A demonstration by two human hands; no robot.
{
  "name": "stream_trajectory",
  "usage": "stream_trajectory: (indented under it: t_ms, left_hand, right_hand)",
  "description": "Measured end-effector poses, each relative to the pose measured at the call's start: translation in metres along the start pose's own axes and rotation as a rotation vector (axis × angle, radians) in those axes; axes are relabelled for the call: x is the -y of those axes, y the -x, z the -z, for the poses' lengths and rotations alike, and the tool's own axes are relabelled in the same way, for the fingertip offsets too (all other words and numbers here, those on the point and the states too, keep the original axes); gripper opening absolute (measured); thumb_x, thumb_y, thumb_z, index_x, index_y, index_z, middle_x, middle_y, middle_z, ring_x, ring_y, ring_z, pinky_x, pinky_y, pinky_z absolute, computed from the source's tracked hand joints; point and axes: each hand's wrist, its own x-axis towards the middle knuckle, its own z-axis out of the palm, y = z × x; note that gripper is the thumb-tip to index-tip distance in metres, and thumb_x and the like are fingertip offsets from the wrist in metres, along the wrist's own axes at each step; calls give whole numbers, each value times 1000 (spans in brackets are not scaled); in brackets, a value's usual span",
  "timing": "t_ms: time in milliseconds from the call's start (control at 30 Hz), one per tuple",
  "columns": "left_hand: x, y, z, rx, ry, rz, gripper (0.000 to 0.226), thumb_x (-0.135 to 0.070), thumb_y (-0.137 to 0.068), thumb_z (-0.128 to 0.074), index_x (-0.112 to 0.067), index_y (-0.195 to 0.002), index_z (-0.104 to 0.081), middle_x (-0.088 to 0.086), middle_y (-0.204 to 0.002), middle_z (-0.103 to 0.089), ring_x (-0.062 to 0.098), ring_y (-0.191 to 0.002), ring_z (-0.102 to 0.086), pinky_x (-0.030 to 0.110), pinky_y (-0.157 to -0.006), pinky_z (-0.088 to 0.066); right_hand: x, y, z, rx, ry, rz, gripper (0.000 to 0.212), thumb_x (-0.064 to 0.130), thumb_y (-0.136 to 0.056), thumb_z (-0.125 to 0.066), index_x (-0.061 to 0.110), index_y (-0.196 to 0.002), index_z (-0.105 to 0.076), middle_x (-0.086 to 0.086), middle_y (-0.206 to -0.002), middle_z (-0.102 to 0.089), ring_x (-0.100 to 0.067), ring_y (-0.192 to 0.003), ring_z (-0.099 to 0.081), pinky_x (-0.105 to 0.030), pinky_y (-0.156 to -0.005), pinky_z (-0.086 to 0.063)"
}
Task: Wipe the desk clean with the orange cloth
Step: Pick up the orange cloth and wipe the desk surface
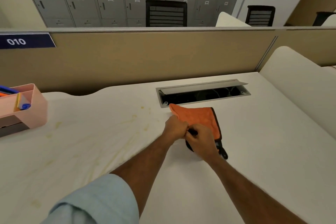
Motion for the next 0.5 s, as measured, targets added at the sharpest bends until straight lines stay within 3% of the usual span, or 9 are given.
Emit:
stream_trajectory:
  t_ms: [133,200,267,400,500]
  left_hand:
    - [-6,9,25,-61,-195,-300,25,-14,-93,-42,-9,-111,-59,9,-106,-63,19,-88,-58,23,-72,-47]
    - [-10,16,41,-45,-236,-425,33,-7,-92,-38,-10,-116,-60,9,-110,-63,15,-89,-56,16,-70,-43]
    - [-13,25,54,4,-250,-485,39,-6,-92,-38,-15,-123,-58,5,-116,-62,16,-98,-57,18,-77,-43]
    - [-14,50,99,49,-148,-512,41,-3,-93,-38,-23,-121,-60,-7,-111,-61,8,-95,-56,15,-75,-41]
    - [-9,65,141,58,-47,-509,41,0,-92,-38,-25,-116,-62,-8,-106,-63,6,-91,-57,15,-74,-44]
  right_hand:
    - [13,-2,-3,-169,-294,-206,28,26,-95,-54,9,-78,-66,-6,-73,-63,-20,-68,-58,-30,-64,-49]
    - [14,-13,-5,-219,-376,-405,22,29,-96,-55,12,-105,-64,-6,-99,-65,-21,-90,-60,-35,-84,-50]
    - [13,-24,-9,-129,-473,-528,43,40,-93,-57,18,-129,-53,-5,-122,-60,-26,-108,-57,-44,-96,-47]
    - [29,-40,-23,-57,-431,-558,72,52,-89,-58,17,-146,-31,-10,-148,-41,-31,-129,-47,-45,-104,-40]
    - [28,-46,-33,64,-618,-522,91,56,-84,-64,25,-152,-13,-5,-157,-25,-30,-141,-32,-48,-111,-31]
